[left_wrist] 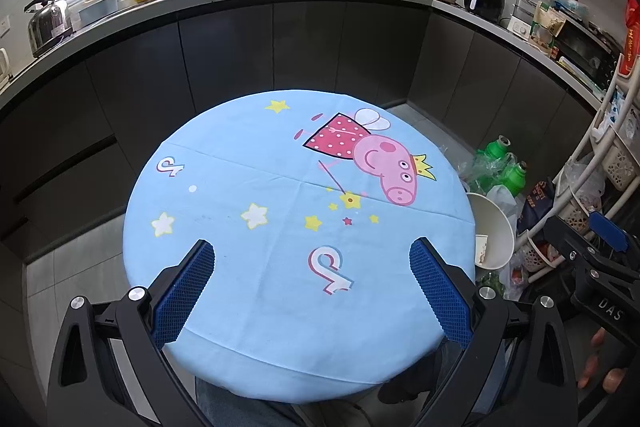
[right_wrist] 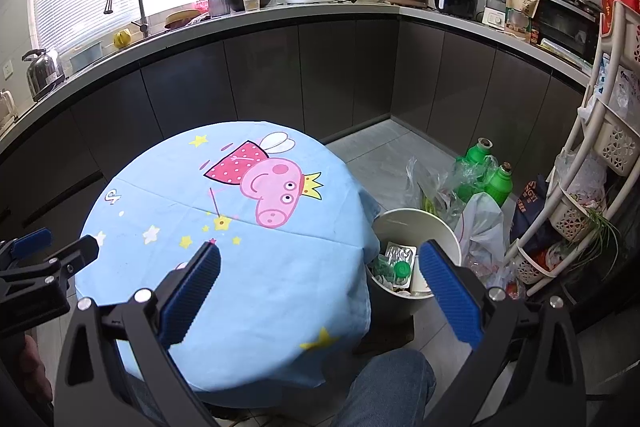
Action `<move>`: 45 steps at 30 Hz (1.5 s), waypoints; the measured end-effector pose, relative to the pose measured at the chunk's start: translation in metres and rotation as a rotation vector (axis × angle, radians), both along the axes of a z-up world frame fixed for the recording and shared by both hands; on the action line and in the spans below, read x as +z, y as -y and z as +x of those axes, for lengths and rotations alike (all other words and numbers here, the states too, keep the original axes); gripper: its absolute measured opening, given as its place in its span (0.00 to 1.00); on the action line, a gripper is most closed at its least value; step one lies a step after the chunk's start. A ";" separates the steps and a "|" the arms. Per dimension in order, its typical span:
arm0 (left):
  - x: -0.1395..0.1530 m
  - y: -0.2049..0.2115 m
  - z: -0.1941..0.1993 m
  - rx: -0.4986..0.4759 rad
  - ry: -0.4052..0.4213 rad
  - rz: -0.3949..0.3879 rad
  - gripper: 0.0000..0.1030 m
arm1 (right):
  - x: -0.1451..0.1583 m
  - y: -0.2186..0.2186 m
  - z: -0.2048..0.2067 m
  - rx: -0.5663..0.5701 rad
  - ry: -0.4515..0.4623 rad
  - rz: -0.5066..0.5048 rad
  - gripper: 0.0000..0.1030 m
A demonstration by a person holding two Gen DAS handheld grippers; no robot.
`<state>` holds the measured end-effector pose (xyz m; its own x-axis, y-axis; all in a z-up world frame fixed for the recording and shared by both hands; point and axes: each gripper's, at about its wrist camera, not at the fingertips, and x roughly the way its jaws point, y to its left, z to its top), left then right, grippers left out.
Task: Collect trash
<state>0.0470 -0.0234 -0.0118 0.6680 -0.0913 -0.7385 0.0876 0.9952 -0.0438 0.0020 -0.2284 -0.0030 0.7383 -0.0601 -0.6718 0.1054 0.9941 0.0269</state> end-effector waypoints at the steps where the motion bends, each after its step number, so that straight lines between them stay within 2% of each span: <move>1: 0.000 0.000 0.000 0.000 0.000 0.000 0.92 | 0.000 0.000 0.000 0.001 0.001 0.000 0.97; 45: 0.002 0.005 -0.004 -0.005 0.002 -0.006 0.92 | -0.001 0.006 -0.001 -0.002 0.002 0.004 0.97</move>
